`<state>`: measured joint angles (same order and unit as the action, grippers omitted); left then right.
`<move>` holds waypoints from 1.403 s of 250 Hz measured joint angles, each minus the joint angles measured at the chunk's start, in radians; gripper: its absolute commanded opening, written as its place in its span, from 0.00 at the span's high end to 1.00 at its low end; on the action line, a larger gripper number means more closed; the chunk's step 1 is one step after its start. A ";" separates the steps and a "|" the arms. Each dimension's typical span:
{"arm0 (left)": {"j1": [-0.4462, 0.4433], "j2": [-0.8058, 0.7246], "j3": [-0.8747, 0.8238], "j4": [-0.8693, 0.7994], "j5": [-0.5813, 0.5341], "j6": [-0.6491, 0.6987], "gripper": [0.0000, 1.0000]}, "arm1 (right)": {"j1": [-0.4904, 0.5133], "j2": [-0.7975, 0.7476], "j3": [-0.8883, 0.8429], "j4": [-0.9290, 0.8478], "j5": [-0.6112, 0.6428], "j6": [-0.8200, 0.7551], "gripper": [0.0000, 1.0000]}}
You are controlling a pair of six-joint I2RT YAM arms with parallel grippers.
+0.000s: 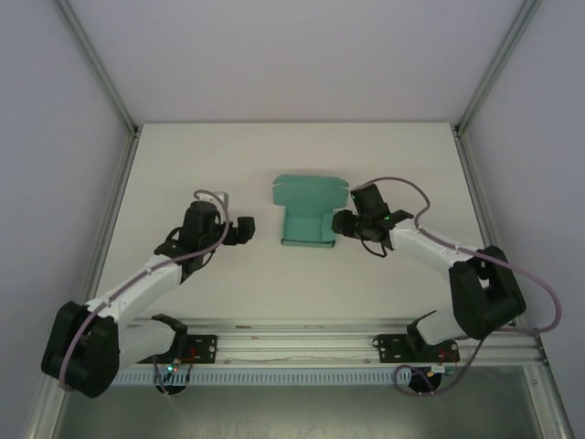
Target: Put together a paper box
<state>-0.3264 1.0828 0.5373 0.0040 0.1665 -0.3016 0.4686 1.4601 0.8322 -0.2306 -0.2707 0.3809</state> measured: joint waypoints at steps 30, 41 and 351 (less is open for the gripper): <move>0.000 -0.061 -0.019 0.029 -0.003 -0.016 0.00 | 0.016 0.055 0.005 0.023 -0.007 0.008 0.60; 0.000 -0.068 -0.020 0.039 -0.003 -0.017 0.00 | 0.023 0.074 0.010 0.029 -0.010 0.011 0.61; -0.081 0.284 0.471 -0.048 0.410 0.322 0.07 | 0.123 -0.003 0.126 -0.023 0.064 -0.285 0.98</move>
<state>-0.4072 1.3670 1.0084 -0.0437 0.5762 0.0204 0.5919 1.4570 0.9585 -0.2535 -0.2066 0.0956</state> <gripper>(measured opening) 0.985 0.063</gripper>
